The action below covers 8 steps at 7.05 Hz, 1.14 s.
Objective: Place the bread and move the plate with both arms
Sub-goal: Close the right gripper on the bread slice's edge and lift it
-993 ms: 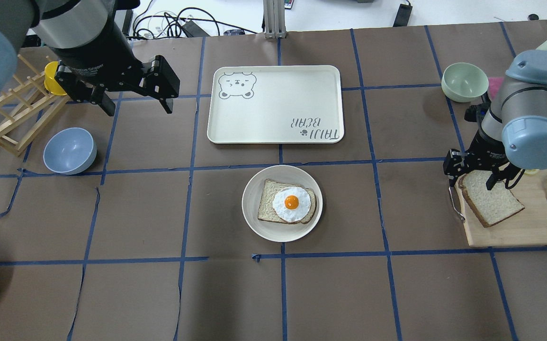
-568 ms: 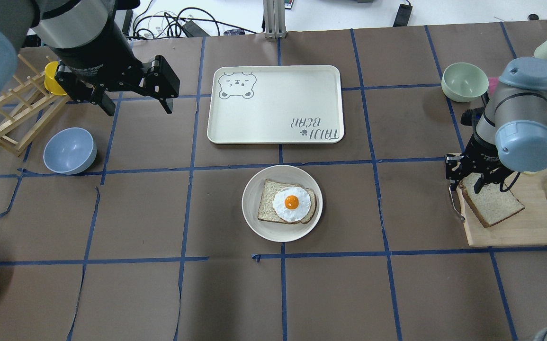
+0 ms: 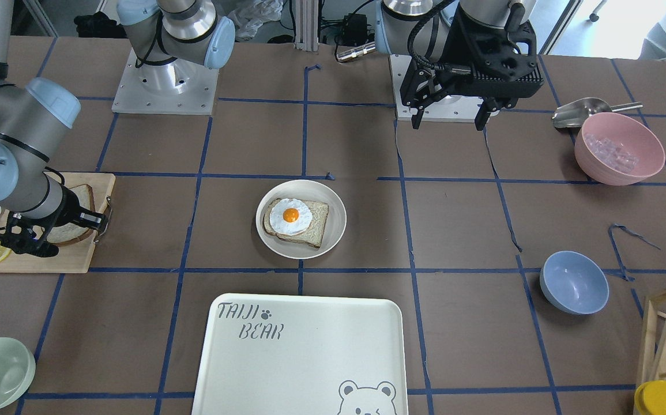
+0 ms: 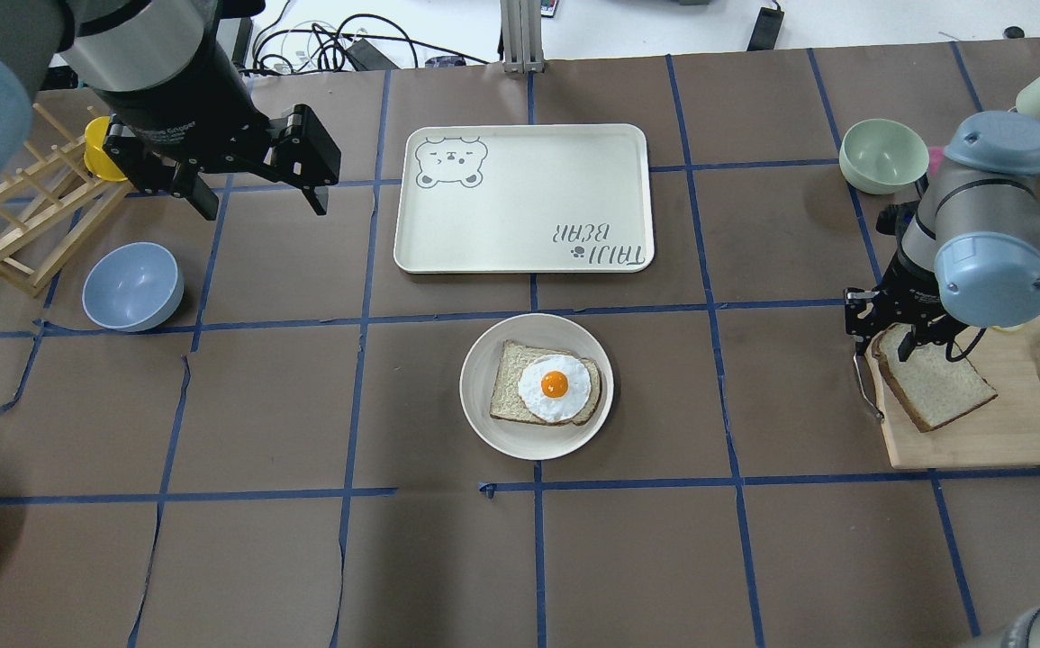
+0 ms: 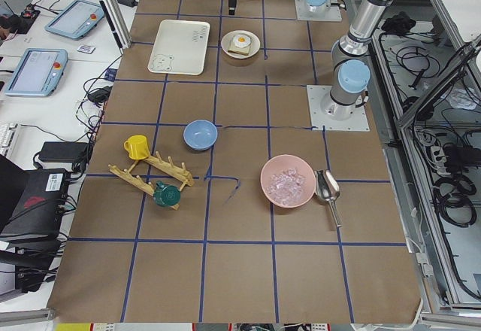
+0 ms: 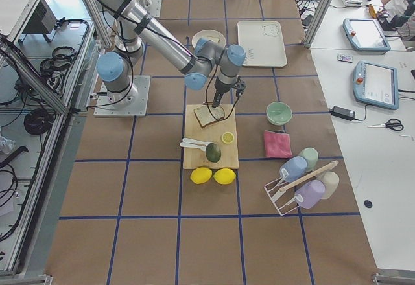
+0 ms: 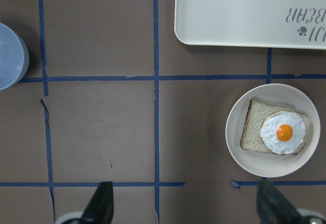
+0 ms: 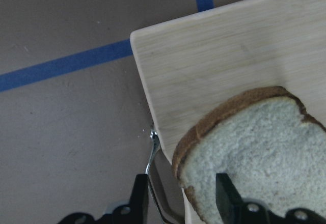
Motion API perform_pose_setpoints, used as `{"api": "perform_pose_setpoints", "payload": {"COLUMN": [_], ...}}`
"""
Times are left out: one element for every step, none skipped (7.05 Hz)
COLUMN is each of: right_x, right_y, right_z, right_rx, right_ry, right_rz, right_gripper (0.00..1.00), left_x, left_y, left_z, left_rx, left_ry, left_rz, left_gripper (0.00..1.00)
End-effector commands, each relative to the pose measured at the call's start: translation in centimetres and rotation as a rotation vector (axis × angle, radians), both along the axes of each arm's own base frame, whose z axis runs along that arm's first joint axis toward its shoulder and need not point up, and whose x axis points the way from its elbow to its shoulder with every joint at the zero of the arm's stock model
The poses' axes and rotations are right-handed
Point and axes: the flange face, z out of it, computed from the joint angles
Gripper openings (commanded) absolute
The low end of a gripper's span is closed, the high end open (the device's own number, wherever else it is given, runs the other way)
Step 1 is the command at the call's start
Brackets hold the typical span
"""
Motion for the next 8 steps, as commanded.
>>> {"api": "perform_pose_setpoints", "payload": {"right_x": [-0.02,-0.13,-0.35,-0.37,-0.37,-0.36,-0.37,-0.34], "right_y": [-0.09,-0.38,-0.95,-1.01,-1.01,-0.99,-0.97,-0.92], "right_z": [-0.02,-0.21,-0.79,-0.74,-0.74,-0.75,-0.76,-0.72], "right_rx": [-0.002,-0.003,-0.005,-0.007,-0.007,-0.006,-0.004,-0.002], "right_ry": [0.000,0.002,0.004,0.007,0.008,0.008,0.009,0.006], "right_rz": [-0.004,-0.008,-0.014,-0.024,-0.030,-0.030,-0.033,-0.032], "right_gripper": [0.50,0.50,0.50,0.50,0.46,0.30,0.18,0.05], "left_x": [0.02,0.29,0.30,0.37,0.30,0.30,0.30,0.30], "left_y": [-0.01,-0.13,-0.13,-0.16,-0.12,-0.12,-0.13,-0.12], "left_z": [0.00,0.10,0.10,0.10,0.08,0.08,0.10,0.08], "left_rx": [0.000,-0.003,-0.003,-0.003,-0.002,-0.002,-0.003,-0.002], "left_ry": [0.000,0.002,0.002,0.002,0.002,0.002,0.002,0.002], "left_rz": [0.001,0.009,0.009,0.010,0.009,0.007,0.007,0.007], "left_gripper": [1.00,1.00,1.00,1.00,1.00,1.00,1.00,1.00]}}
